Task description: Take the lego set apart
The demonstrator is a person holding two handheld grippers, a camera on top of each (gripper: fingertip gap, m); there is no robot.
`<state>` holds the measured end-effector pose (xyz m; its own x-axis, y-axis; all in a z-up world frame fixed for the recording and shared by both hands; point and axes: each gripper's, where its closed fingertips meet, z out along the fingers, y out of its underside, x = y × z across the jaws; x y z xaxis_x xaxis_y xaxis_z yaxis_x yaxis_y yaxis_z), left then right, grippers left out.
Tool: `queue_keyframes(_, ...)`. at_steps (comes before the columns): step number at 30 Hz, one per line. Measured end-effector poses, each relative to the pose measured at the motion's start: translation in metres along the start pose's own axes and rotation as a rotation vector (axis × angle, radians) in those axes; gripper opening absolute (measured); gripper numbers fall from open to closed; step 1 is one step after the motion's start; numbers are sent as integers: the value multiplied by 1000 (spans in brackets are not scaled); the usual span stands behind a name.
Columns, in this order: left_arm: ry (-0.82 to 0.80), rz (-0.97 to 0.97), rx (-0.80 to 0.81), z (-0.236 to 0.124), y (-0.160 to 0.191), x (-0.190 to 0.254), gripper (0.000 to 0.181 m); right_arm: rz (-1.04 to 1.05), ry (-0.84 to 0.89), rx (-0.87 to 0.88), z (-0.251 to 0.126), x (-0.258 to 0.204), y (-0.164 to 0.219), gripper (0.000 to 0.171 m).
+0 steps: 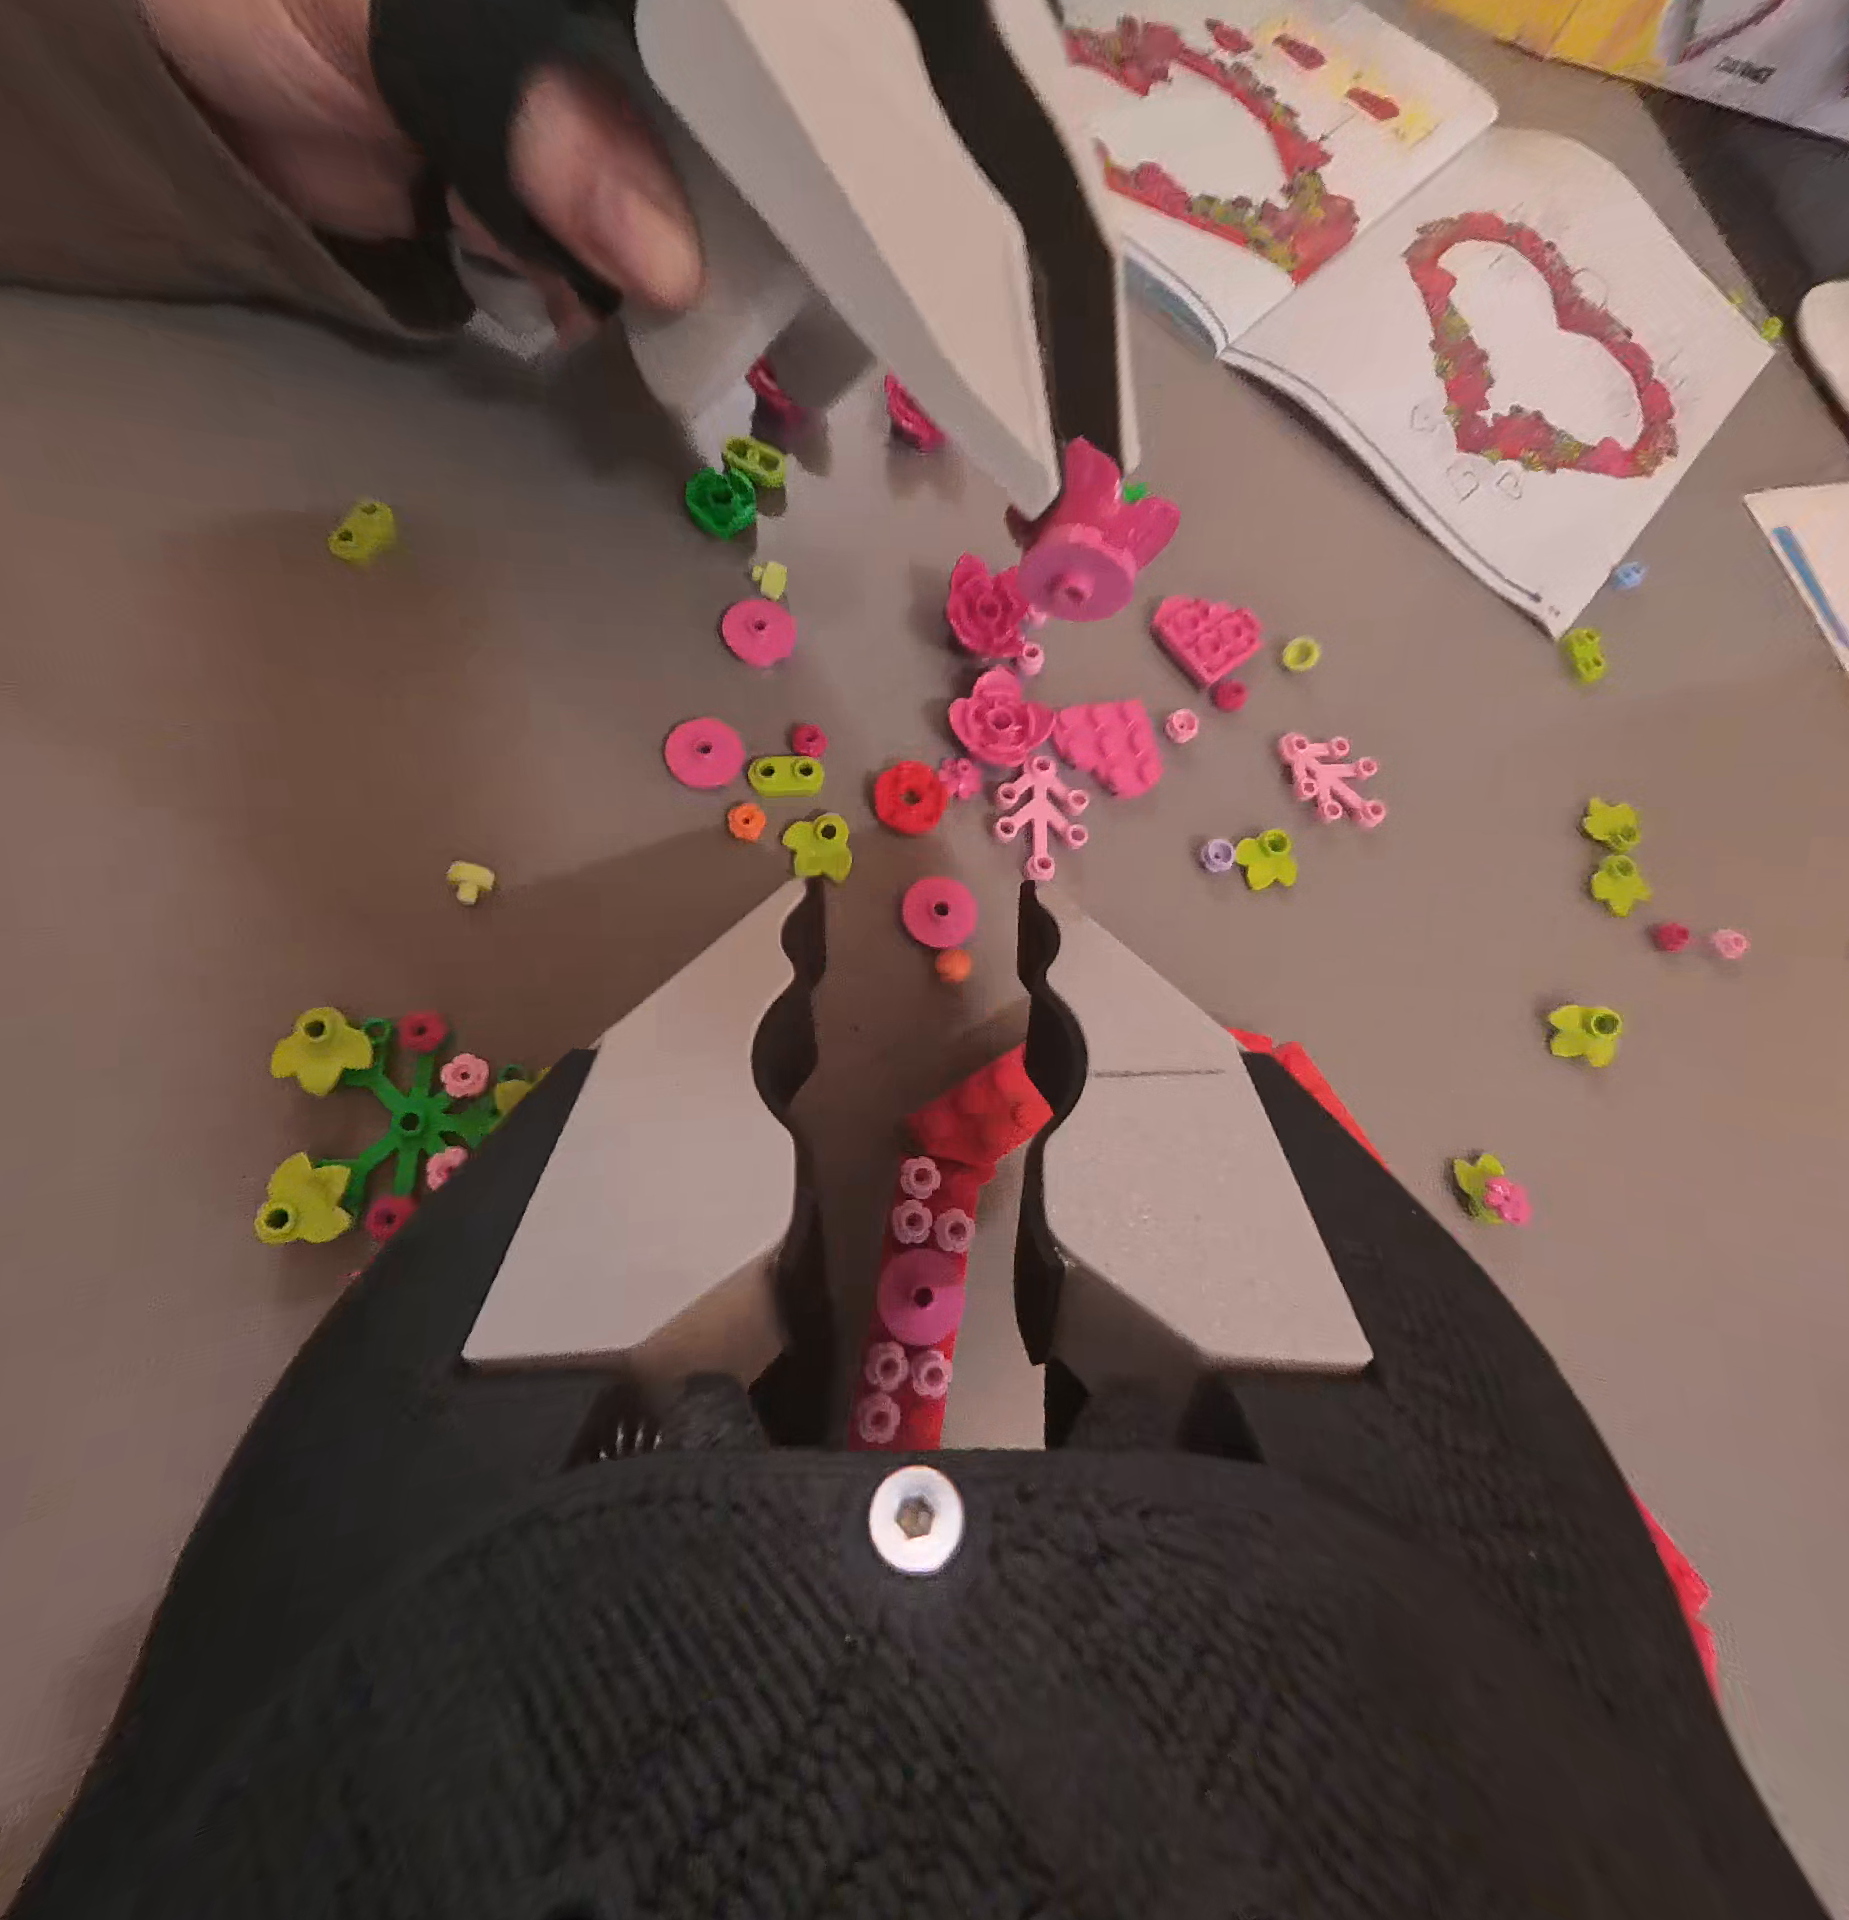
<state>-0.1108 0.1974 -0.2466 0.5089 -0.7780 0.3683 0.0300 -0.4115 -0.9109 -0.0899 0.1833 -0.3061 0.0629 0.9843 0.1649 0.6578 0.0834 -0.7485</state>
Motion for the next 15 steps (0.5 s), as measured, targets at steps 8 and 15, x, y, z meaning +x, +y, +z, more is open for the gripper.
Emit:
queue_keyframes(8, 70, -45, 2, 8, 3, 12, 3, -63, 159, 253, -20, 12, -44, 25)
queue_keyframes(15, 129, -120, 47, 6, -4, 18, 3, -94, 241, 279, -26, 15, -49, 14)
